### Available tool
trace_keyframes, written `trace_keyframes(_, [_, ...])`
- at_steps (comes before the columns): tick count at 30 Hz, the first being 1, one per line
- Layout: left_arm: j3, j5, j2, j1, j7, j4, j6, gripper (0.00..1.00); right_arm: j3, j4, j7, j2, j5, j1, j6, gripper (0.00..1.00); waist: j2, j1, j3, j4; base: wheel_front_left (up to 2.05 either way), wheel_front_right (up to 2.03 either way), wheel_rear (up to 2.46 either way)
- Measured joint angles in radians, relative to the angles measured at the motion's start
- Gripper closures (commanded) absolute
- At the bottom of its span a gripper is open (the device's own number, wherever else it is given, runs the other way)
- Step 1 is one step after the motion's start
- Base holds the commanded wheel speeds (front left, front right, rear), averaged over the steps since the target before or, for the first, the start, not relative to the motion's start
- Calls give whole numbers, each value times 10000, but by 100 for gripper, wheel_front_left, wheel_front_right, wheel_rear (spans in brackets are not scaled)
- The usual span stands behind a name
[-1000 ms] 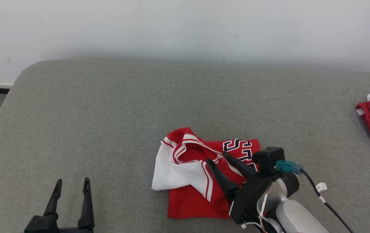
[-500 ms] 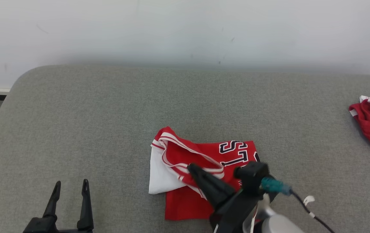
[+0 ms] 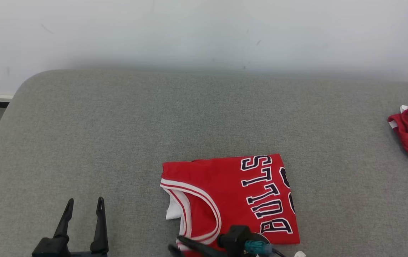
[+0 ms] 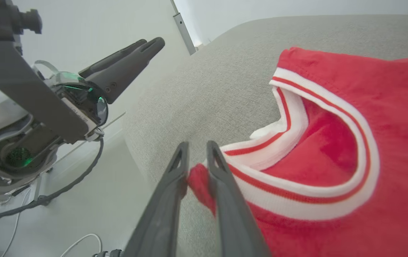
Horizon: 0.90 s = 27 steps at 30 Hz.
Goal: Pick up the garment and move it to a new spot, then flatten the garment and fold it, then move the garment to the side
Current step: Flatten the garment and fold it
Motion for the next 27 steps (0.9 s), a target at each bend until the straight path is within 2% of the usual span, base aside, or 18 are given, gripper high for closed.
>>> trace_keyframes(5, [17,0,15,-64,0,69,-2,0,190,529,-986,17,176,-371,2,0,0,0,-95,-21,0,0,0])
trace_keyframes(8, [111,-6,65,-48,2,71,-2,0,-347,506,-1749,-194,297,-477,2,0,0,0,-170,-113,0,0,0])
trace_keyframes(12, [209,8,88,140,2,-88,21,0,-1918,349,-2313,-539,63,-463,2,0,0,0,-269,-310,0,0,0])
trace_keyframes(16, [359,52,96,315,2,-259,58,0,-3831,-15,-2460,-631,-715,-123,2,0,0,0,-368,-548,0,0,0])
trace_keyframes(21, [522,75,125,358,2,-339,69,0,-6073,-769,-2497,-303,-1783,757,2,0,0,-1,-489,-851,0,0,0])
trace_keyframes(27, [671,155,123,558,2,-474,146,0,-7490,-1396,-2499,238,-2654,1908,2,0,0,-1,-617,-1136,0,0,0])
